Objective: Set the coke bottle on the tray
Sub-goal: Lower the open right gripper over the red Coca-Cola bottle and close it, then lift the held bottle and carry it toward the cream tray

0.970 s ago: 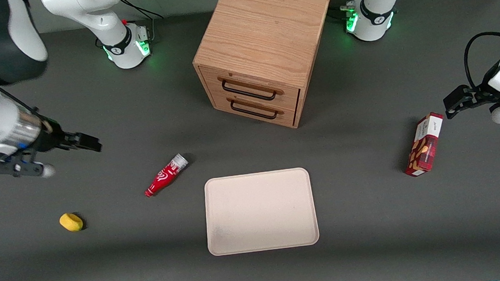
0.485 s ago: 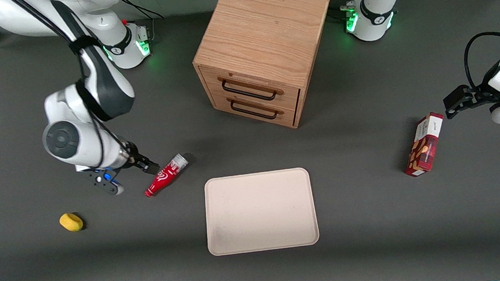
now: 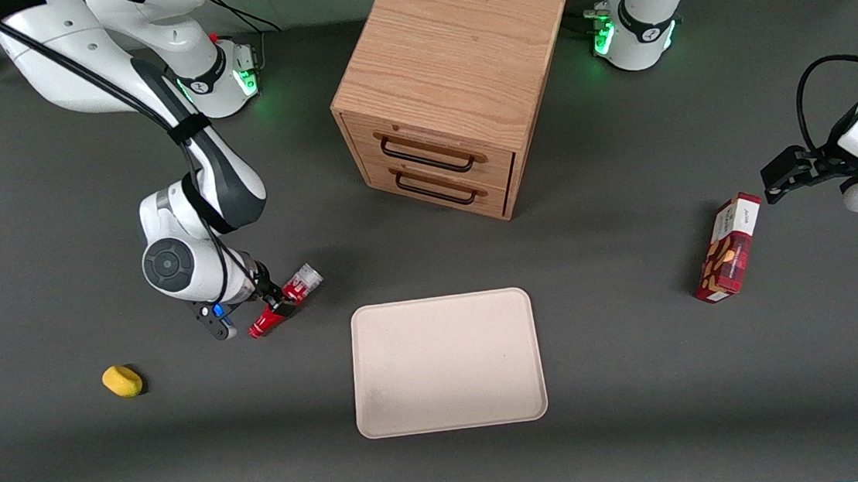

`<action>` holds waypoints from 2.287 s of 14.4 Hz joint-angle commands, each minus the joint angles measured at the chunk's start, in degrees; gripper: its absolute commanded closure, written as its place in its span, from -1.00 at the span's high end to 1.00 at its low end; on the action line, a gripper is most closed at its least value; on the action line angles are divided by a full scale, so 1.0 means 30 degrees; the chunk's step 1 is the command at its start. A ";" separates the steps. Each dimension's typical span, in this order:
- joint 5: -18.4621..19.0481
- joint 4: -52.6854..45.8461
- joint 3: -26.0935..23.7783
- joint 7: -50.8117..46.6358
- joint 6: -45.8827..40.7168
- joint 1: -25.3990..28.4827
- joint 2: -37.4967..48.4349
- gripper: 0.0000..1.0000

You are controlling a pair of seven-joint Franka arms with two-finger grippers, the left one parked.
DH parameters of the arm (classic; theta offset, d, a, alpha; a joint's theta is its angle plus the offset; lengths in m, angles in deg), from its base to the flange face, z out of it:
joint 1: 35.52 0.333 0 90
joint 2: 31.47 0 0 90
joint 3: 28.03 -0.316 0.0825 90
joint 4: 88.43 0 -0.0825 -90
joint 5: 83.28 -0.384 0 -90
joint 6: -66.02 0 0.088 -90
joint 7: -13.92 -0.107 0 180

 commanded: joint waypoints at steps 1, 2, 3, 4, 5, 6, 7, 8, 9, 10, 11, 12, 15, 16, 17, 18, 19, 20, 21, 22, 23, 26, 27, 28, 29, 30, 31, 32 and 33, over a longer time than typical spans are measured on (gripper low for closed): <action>0.0358 0.0104 0.0025 -0.0994 0.1147 0.0054 -0.0857 1.00; 0.0503 0.0250 0.0083 -0.1025 0.1469 0.0055 -0.1092 1.00; 0.0562 0.0425 0.0113 -0.1141 0.1907 0.0055 -0.1239 1.00; 0.0563 0.0543 0.0171 -0.1172 0.2318 0.0055 -0.1357 1.00; 0.0563 0.0631 0.0172 -0.1172 0.2699 0.0055 -0.1619 1.00; 0.0563 0.0661 0.0172 -0.1172 0.2993 0.0055 -0.1825 1.00; 0.0592 0.0806 0.0201 -0.1259 0.3315 0.0055 -0.1943 0.84; 0.0563 0.0895 0.0172 -0.1260 0.3492 0.0084 -0.1944 0.47; 0.0563 0.0896 0.0172 -0.1260 0.3465 0.0084 -0.1944 0.06; 0.0563 0.0896 0.0201 -0.1260 0.3493 0.0084 -0.1944 -0.23; 0.0592 0.0896 0.0201 -0.1260 0.3465 0.0084 -0.1944 -0.47; 0.0592 0.0867 0.0201 -0.1260 0.3435 0.0084 -0.1857 -0.70; 0.0650 0.0633 0.0172 -0.0998 0.3172 0.0084 -0.1361 -1.00; 0.1028 0.0255 0.0172 -0.0880 0.2446 0.0055 -0.1097 -1.00; 0.1641 -0.0445 0.0114 -0.0705 0.1105 0.0026 -0.0833 -1.00; 0.2082 -0.1322 0.0026 -0.0065 -0.0504 0.0025 -0.0541 -1.00; 0.2115 -0.2317 -0.0033 0.0956 -0.1970 0.0054 -0.0306 -1.00; 0.2029 -0.3313 -0.0062 0.2127 -0.3145 0.0055 -0.0071 -1.00; 0.1999 -0.4454 -0.0062 0.3299 -0.4201 0.0055 0.0018 -1.00; 0.1940 -0.5713 -0.0062 0.4384 -0.5371 0.0055 0.0019 -1.00; 0.1969 -0.7059 -0.0062 0.5439 -0.6340 0.0113 -0.0097 -1.00; 0.2086 -0.9847 -0.0614 0.8922 -0.7112 0.0026 -0.0565 -1.00; 0.2086 -1.0987 -0.1112 1.0763 -0.7141 0.0025 -0.1234 -1.00; 0.1970 -1.2275 -0.1349 1.2753 -0.7315 0.0025 -0.1995 -1.00; 0.1940 -1.3593 -0.1787 1.4020 -0.7375 0.0054 -0.3046 -1.00; 0.1940 -1.4563 -0.2313 1.4178 -0.7375 0.0229 -0.3753 -1.00; 0.1940 -1.5414 -0.2521 1.4238 -0.7346 0.0433 -0.4601 -1.00; 0.1940 -1.6090 -0.2726 1.4354 -0.7259 0.0813 -0.5364 -1.00; 0.1940 -1.6618 -0.2874 1.4471 -0.7055 0.1222 -0.6184 -1.00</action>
